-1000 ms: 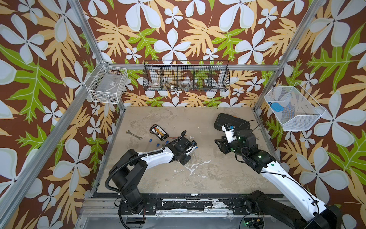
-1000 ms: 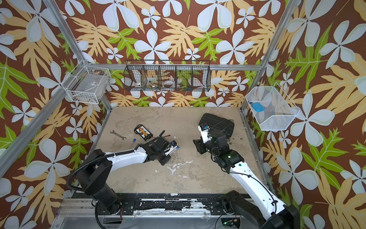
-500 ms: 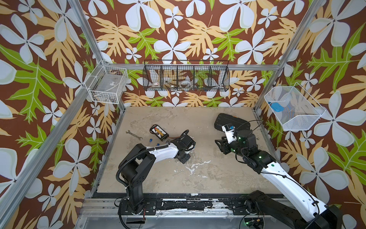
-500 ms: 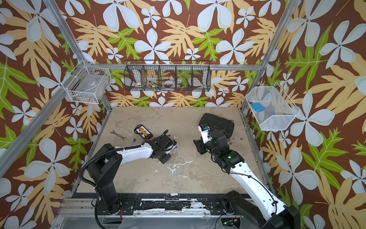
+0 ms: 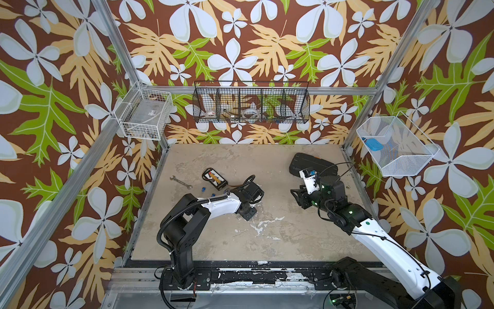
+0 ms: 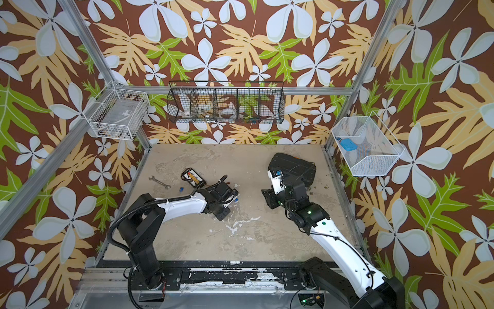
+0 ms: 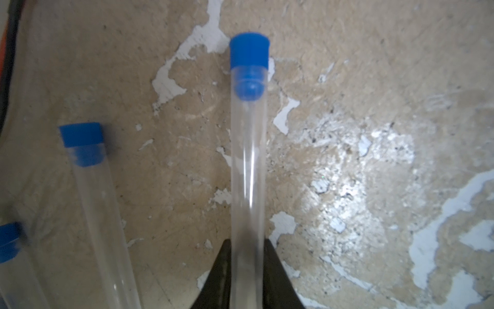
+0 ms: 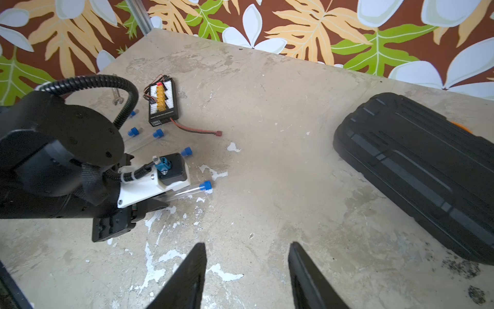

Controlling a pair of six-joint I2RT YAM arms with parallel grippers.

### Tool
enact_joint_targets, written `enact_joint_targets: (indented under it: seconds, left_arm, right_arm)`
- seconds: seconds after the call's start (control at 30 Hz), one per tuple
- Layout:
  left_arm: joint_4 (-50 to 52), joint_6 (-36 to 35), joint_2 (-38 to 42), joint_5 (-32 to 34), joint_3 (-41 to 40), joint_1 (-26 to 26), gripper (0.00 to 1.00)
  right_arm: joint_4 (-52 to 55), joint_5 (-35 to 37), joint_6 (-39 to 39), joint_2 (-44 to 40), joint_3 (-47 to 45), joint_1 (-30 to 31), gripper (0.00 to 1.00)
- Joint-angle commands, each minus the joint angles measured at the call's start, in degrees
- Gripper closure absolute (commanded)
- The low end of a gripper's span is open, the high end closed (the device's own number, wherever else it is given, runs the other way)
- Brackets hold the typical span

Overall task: Insert stoppers into test tubes
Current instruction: Place the test tube at the center of the board, then reset both arms

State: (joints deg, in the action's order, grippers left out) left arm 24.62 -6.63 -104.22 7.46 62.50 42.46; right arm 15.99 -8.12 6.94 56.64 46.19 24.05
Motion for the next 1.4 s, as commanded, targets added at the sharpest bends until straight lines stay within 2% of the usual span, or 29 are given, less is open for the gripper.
enact_joint_targets:
  seconds: [0.0,0.3,0.43,0.53,0.67,0.83,0.9,1.03,1.17,1.37]
  left_arm:
    - [3.05,-0.68,-0.41,1.81,-0.79,-0.27,0.73]
    - [1.05,0.52,2.50,0.80,-1.15,-0.62,0.61]
    - [-3.55,1.72,8.72,-1.69,-2.20,-0.85,0.50]
    - [-10.43,2.88,15.32,-2.59,-4.98,-0.91,0.47]
    - [-22.71,4.24,24.60,2.76,-11.01,-1.02,0.46]
    - [-42.04,5.32,34.29,19.34,-24.19,-2.19,0.34]
    - [-50.32,6.37,36.87,19.86,-30.69,-5.58,0.32]
    - [-58.21,11.51,38.95,19.31,-38.05,-15.59,0.31]
    - [-69.30,5.59,39.63,22.90,-44.29,-20.27,0.22]
    - [-78.81,4.66,36.15,18.98,-48.21,-28.12,0.18]
  right_arm:
    - [1.01,3.84,-1.37,-0.54,0.48,-0.05,0.48]
    - [0.23,5.86,-0.89,-1.85,-0.03,-0.06,0.46]
    - [-2.09,8.74,-0.13,-3.14,-1.63,-0.93,0.45]
    - [-5.07,11.72,1.13,-4.43,-4.04,-3.91,0.44]
    - [-12.02,15.17,4.06,-6.30,-9.86,-11.66,0.43]
    - [-26.27,23.31,2.22,-5.41,-18.94,-17.26,0.40]
    - [-35.07,24.50,0.64,-3.71,-22.57,-19.06,0.39]
    - [-46.34,23.77,-1.10,2.59,-25.59,-21.20,0.40]
    - [-56.12,20.67,-1.65,8.77,-28.91,-22.25,0.40]
    - [-69.75,16.98,-5.23,17.54,-30.20,-23.30,0.39]
